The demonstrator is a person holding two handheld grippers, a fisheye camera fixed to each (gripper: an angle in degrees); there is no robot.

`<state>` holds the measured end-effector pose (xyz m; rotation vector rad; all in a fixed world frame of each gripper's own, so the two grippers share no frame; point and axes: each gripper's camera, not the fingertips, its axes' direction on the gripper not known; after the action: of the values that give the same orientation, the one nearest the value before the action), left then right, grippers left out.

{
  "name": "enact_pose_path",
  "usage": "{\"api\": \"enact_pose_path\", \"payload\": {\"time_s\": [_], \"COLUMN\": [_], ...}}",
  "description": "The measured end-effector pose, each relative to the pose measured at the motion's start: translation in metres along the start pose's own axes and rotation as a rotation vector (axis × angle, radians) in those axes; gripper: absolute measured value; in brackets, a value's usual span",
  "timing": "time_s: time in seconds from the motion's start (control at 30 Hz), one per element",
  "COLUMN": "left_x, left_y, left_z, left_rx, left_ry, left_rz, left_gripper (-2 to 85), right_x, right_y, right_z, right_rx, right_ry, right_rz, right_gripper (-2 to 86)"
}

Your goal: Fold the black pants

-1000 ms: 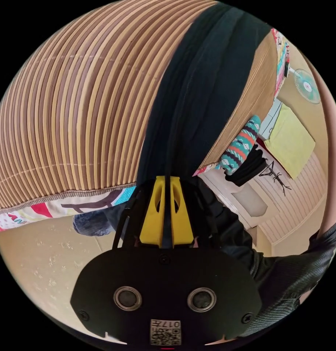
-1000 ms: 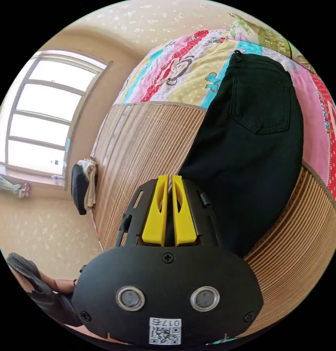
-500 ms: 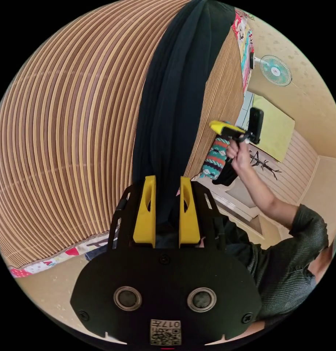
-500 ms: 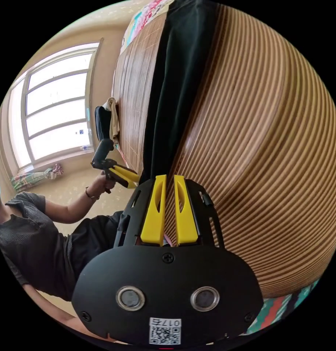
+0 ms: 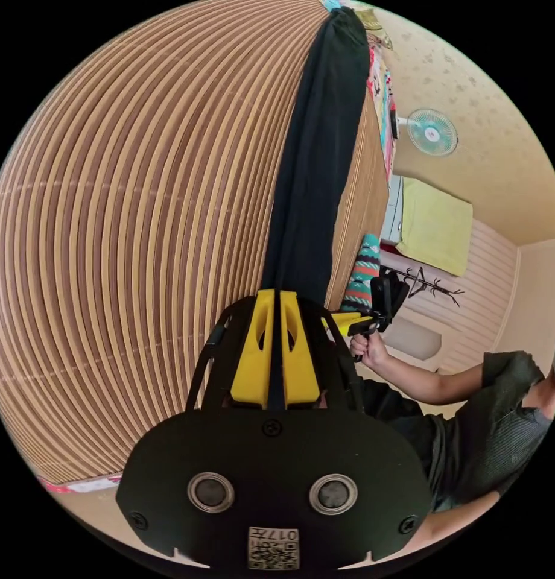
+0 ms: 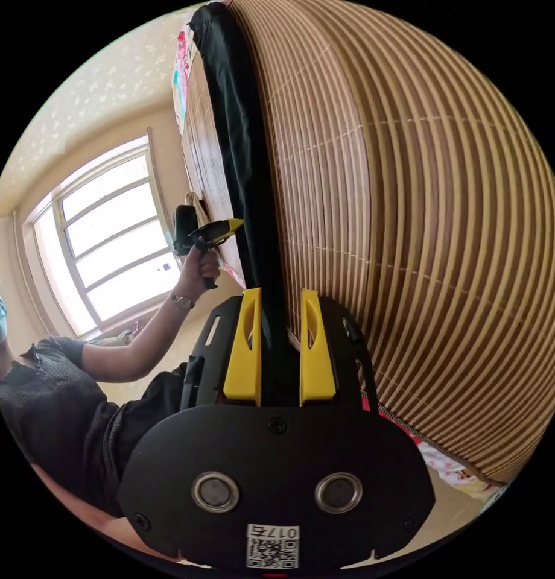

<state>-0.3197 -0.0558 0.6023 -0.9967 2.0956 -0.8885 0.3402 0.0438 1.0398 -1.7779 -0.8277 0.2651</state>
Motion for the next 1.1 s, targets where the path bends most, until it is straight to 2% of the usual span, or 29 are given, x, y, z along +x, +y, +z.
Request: {"api": "enact_pose_path", "payload": {"time_s": [0.07,0.13,0.3,0.5,0.57,0.67,0.73,0.8,0.87,0.93,1.03,1.1], "left_x": [0.018,0.026,0.031,0.023,0.02,0.009,0.007,0.007,0.016,0.041,0.105,0.138], "left_y": [0.015,0.026,0.062,0.093,0.095,0.093,0.091,0.084,0.065,0.045,0.003,-0.02], "left_z": [0.002,0.004,0.007,0.027,0.03,0.021,0.002,-0.039,-0.105,-0.137,-0.14,-0.124], "left_rx": [-0.023,-0.038,-0.041,-0.122,-0.222,-0.351,-0.384,-0.287,-0.055,0.051,0.023,-0.012], "left_ry": [-0.14,-0.203,-0.278,-0.217,-0.204,-0.121,-0.153,-0.226,-0.181,-0.197,-0.328,-0.348], "left_rz": [0.028,0.014,-0.05,-0.021,0.031,0.06,0.114,0.131,0.156,0.247,0.488,0.629], "left_gripper": [0.4,1.8,5.8,5.3,4.6,4.3,4.7,4.2,3.1,2.5,0.9,-0.2], "right_x": [0.002,0.004,0.019,0.038,0.044,0.064,0.075,0.074,0.069,0.051,0.018,-0.001], "right_y": [-0.011,-0.022,-0.03,-0.025,-0.024,-0.026,-0.022,-0.019,-0.016,-0.012,-0.003,0.003], "right_z": [0.007,0.011,0.006,0.019,0.029,0.054,0.058,0.053,0.045,0.027,0.001,-0.012], "right_rx": [-0.045,-0.055,0.022,-0.001,-0.062,-0.205,-0.225,-0.221,-0.233,-0.244,-0.262,-0.284], "right_ry": [-0.02,-0.025,0.038,0.016,0.023,-0.098,-0.247,-0.34,-0.392,-0.435,-0.447,-0.447], "right_rz": [-0.039,-0.067,-0.037,-0.062,-0.057,-0.017,-0.023,-0.069,-0.101,-0.177,-0.281,-0.342], "right_gripper": [11.0,11.7,12.1,11.5,9.8,5.6,4.0,3.4,3.1,2.6,1.8,1.4]}}
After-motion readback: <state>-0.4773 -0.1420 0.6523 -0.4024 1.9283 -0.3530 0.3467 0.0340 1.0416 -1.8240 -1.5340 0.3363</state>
